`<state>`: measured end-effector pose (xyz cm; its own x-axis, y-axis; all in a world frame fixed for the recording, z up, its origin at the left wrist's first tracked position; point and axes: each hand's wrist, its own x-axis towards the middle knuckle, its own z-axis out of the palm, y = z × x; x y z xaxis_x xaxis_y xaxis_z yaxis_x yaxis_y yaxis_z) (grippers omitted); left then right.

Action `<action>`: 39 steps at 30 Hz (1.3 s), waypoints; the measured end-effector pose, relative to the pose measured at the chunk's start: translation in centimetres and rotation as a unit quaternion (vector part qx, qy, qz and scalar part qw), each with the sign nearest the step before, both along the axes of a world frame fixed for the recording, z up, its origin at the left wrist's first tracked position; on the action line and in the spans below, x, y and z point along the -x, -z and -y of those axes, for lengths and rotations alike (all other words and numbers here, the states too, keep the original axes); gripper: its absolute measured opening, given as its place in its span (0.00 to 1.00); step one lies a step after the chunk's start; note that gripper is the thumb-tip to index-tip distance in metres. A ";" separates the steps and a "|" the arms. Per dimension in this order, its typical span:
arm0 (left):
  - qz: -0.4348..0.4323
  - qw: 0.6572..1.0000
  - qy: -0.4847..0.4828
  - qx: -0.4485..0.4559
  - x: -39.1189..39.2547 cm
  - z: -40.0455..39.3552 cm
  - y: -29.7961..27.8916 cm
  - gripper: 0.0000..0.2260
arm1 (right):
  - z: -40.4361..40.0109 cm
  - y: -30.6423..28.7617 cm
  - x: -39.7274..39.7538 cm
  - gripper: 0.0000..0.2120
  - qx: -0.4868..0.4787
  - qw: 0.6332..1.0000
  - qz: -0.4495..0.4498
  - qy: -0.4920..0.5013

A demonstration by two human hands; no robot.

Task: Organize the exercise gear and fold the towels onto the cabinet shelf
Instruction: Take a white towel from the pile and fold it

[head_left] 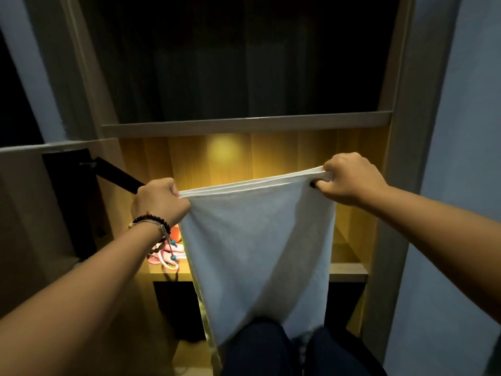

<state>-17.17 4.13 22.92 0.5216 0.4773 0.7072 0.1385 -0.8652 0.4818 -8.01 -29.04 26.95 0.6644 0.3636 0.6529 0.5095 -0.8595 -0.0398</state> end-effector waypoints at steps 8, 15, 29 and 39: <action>0.117 0.974 0.092 0.172 6.3 3.5 -6.2 0.12 | 1.9 -2.0 5.0 0.07 -0.151 0.984 -0.025 -0.089; 0.232 0.949 0.120 0.178 12.5 5.8 -11.7 0.12 | 3.4 -4.9 10.4 0.07 -0.256 0.949 0.070 -0.172; 0.134 0.924 0.228 0.276 20.0 6.3 -12.3 0.07 | 6.2 -3.6 17.6 0.05 -0.347 0.863 0.120 -0.347; 0.048 0.868 0.150 0.470 11.5 2.8 1.5 0.08 | 2.2 7.3 9.8 0.05 -0.407 0.850 -0.209 -0.259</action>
<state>-28.68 1.32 21.41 0.6825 0.7199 0.1262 -0.1059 -0.0734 0.9917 -17.82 -31.27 19.70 0.7888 0.2192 0.5743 0.6063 -0.1240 -0.7855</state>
